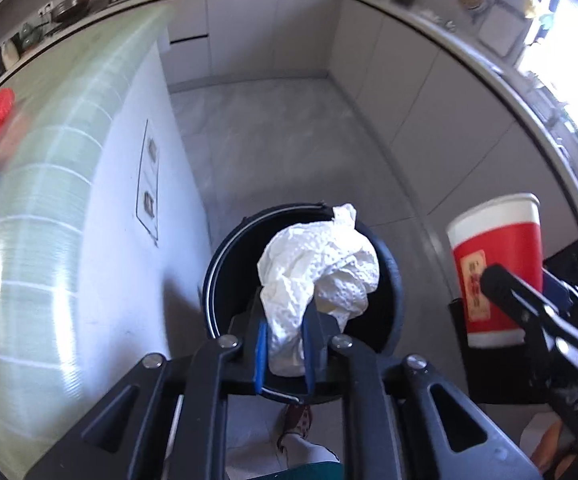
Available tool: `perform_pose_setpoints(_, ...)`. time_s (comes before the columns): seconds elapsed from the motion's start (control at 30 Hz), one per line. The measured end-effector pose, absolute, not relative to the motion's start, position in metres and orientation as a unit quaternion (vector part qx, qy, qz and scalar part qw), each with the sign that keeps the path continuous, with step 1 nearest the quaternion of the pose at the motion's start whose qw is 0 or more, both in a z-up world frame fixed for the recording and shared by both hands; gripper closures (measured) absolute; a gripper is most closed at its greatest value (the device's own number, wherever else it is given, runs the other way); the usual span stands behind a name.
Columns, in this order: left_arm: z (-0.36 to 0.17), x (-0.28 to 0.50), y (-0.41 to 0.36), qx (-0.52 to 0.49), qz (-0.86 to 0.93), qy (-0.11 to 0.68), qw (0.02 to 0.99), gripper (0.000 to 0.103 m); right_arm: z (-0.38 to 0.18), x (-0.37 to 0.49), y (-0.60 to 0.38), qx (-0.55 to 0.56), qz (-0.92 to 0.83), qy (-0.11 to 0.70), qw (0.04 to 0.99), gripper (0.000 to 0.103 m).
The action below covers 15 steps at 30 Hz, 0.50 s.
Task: Collect trash
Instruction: 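Carry the red cup and white tissue to the black bucket with both tools, then open the left tool over the bucket while the right tool releases the red cup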
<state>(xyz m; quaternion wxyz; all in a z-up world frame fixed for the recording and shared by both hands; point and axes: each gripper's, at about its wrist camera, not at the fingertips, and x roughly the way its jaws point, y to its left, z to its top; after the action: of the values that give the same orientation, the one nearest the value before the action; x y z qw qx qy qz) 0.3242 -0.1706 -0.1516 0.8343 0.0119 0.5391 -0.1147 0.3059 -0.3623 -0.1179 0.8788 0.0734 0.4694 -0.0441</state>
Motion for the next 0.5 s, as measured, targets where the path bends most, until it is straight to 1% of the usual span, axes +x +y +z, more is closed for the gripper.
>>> perform_pose_setpoints(0.03, -0.154, 0.326, -0.171, 0.012, -0.11, 0.541, 0.834, 0.075, -0.122, 0.308, -0.363, 0.075, -0.041, 0.474, 0.877, 0.045)
perform_pose_setpoints(0.07, -0.157, 0.33, -0.171, 0.016, -0.098, 0.542, 0.834, 0.07, -0.128, 0.312, -0.366, 0.077, -0.037, 0.477, 0.875, 0.045)
perform_pose_setpoints(0.13, -0.159, 0.334, -0.169, 0.013, -0.083, 0.541, 0.837, 0.041, -0.136, 0.318, -0.368, 0.074, -0.03, 0.482, 0.873, 0.045)
perform_pose_setpoints(0.17, -0.158, 0.336, -0.167, 0.009, -0.078, 0.538, 0.839, 0.038, -0.14, 0.32, -0.369, 0.076, -0.025, 0.485, 0.871, 0.045)
perform_pose_setpoints(0.2, -0.156, 0.337, -0.166, 0.009, -0.071, 0.533, 0.843, 0.036, -0.144, 0.323, -0.369, 0.076, -0.022, 0.487, 0.87, 0.045)
perform_pose_setpoints(0.4, -0.141, 0.341, -0.165, 0.001, -0.033, 0.508, 0.861, 0.036, -0.167, 0.341, -0.362, 0.068, 0.002, 0.505, 0.861, 0.045)
perform_pose_setpoints(0.5, -0.137, 0.338, -0.161, 0.002, -0.02, 0.508, 0.861, 0.036, -0.183, 0.351, -0.352, 0.059, 0.019, 0.521, 0.851, 0.044)
